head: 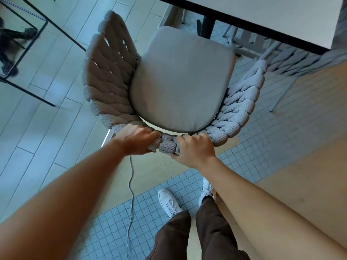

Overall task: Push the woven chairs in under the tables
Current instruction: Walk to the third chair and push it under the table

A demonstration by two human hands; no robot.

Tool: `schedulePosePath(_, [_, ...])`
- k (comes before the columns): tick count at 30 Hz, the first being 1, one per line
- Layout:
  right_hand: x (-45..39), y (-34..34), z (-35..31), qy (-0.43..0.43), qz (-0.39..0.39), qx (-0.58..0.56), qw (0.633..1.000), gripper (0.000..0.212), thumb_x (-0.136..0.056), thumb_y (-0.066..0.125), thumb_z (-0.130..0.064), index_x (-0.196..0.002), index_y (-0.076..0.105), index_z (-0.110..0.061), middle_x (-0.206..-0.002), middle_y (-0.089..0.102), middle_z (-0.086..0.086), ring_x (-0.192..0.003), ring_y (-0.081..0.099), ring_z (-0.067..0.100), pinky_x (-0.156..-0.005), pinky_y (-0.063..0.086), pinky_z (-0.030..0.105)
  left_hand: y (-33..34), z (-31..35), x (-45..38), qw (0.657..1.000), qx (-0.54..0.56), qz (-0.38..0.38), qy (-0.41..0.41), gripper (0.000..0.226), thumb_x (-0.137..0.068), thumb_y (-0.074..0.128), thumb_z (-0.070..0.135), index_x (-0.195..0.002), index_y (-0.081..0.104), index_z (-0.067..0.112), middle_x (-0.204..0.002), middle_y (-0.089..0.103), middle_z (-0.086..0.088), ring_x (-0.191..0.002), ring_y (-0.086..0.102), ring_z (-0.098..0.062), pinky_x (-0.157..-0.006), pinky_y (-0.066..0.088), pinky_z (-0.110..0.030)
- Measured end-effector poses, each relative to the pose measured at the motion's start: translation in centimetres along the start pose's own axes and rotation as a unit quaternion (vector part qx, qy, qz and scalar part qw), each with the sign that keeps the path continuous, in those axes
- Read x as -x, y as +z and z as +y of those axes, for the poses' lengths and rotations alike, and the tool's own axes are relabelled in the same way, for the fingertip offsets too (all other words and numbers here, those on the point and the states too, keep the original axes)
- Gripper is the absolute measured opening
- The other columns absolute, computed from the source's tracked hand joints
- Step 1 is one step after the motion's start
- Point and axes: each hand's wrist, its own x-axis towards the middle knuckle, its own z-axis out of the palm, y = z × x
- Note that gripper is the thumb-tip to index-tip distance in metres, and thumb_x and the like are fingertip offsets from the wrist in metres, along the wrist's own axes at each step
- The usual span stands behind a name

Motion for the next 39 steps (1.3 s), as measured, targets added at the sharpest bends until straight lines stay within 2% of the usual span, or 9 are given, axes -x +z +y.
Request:
schedulePosePath(2, [-0.2,0.0,0.6,-0.019,0.011,-0.005,1.000,0.053,-0.083,0.060,-0.067,-0.102,0.070,-0.019,-0.089,0.074,0.002,-0.073,0.069,0.028,-0.069,0.045,0.036,-0.3,-0.1,-0.4,1.000,-0.008,0.008,0.001,0.044,-0.078,0.074,0.048,-0.113,0.069,0.022,-0.086,0.073,-0.003,-0.069,0.070,-0.032,-0.054,0.054,-0.037])
schedulePosePath(5, [-0.8,-0.4,1.6,-0.015,0.034,-0.016,0.999,0.049,-0.076,0.072,-0.062,-0.086,0.071,-0.015,-0.076,0.073,0.004,-0.062,0.068,0.029,-0.062,0.045,0.035,-0.8,-0.3,-1.3,1.000,-0.013,0.026,-0.006,0.038,-0.077,0.075,0.046,-0.106,0.071,0.022,-0.081,0.073,-0.002,-0.065,0.069,-0.033,-0.054,0.053,-0.036])
schedulePosePath(13, [-1.0,-0.9,1.9,0.009,0.066,-0.050,0.997,0.052,-0.065,0.087,-0.059,-0.074,0.068,-0.011,-0.061,0.067,0.007,-0.050,0.063,0.028,-0.058,0.046,0.035,-1.6,-0.2,-1.9,0.999,0.002,-0.001,-0.034,0.043,-0.087,0.057,0.054,-0.120,0.063,0.028,-0.101,0.073,0.002,-0.087,0.070,-0.032,-0.070,0.056,-0.039])
schedulePosePath(19, [-0.6,-0.3,2.6,-0.029,0.087,-0.056,0.994,0.050,-0.061,0.089,-0.055,-0.073,0.066,-0.012,-0.059,0.065,0.006,-0.048,0.062,0.028,-0.053,0.050,0.036,-0.4,0.3,-1.6,0.999,-0.002,-0.025,-0.038,0.047,-0.093,0.038,0.055,-0.129,0.053,0.030,-0.110,0.070,0.005,-0.096,0.068,-0.026,-0.078,0.055,-0.038])
schedulePosePath(25, [-0.7,-0.1,2.5,-0.021,0.075,-0.041,0.996,0.050,-0.061,0.086,-0.058,-0.074,0.066,-0.014,-0.063,0.065,0.004,-0.049,0.061,0.028,-0.051,0.045,0.032,-0.6,0.6,-1.6,0.998,0.004,-0.014,-0.053,0.042,-0.090,0.049,0.054,-0.125,0.056,0.031,-0.112,0.068,0.009,-0.099,0.067,-0.022,-0.075,0.055,-0.036])
schedulePosePath(28, [-0.8,-0.7,2.2,-0.007,0.032,-0.028,0.999,0.050,-0.070,0.078,-0.061,-0.085,0.068,-0.015,-0.076,0.069,0.004,-0.061,0.066,0.031,-0.058,0.047,0.034,-0.8,1.1,-1.5,0.996,0.023,-0.011,-0.085,0.042,-0.084,0.058,0.051,-0.121,0.058,0.033,-0.112,0.068,0.011,-0.101,0.066,-0.019,-0.078,0.053,-0.033])
schedulePosePath(33, [-0.5,-2.3,2.0,0.019,-0.081,-0.025,0.996,0.050,-0.084,0.061,-0.059,-0.118,0.059,-0.022,-0.112,0.069,0.001,-0.103,0.064,0.027,-0.089,0.043,0.039,-1.3,2.8,-0.6,0.992,0.038,-0.021,-0.120,0.059,-0.081,0.060,0.064,-0.128,0.055,0.030,-0.121,0.066,0.008,-0.113,0.059,-0.019,-0.102,0.043,-0.035])
schedulePosePath(36, [0.4,-4.3,2.1,0.030,-0.141,-0.039,0.989,0.057,-0.087,0.058,-0.060,-0.128,0.054,-0.020,-0.123,0.066,0.003,-0.118,0.056,0.027,-0.100,0.039,0.043,-2.3,4.2,0.7,0.992,0.032,0.023,-0.121,0.062,-0.083,0.052,0.072,-0.126,0.058,0.027,-0.120,0.067,0.007,-0.112,0.060,-0.017,-0.101,0.043,-0.034])
schedulePosePath(39, [2.3,-6.9,2.7,0.026,-0.150,-0.049,0.987,0.059,-0.090,0.056,-0.057,-0.135,0.050,-0.020,-0.129,0.062,0.003,-0.125,0.050,0.026,-0.102,0.040,0.044,-4.0,5.8,2.2,0.990,0.030,0.061,-0.121,0.060,-0.086,0.047,0.072,-0.124,0.060,0.027,-0.122,0.066,0.007,-0.114,0.060,-0.017,-0.103,0.043,-0.035])
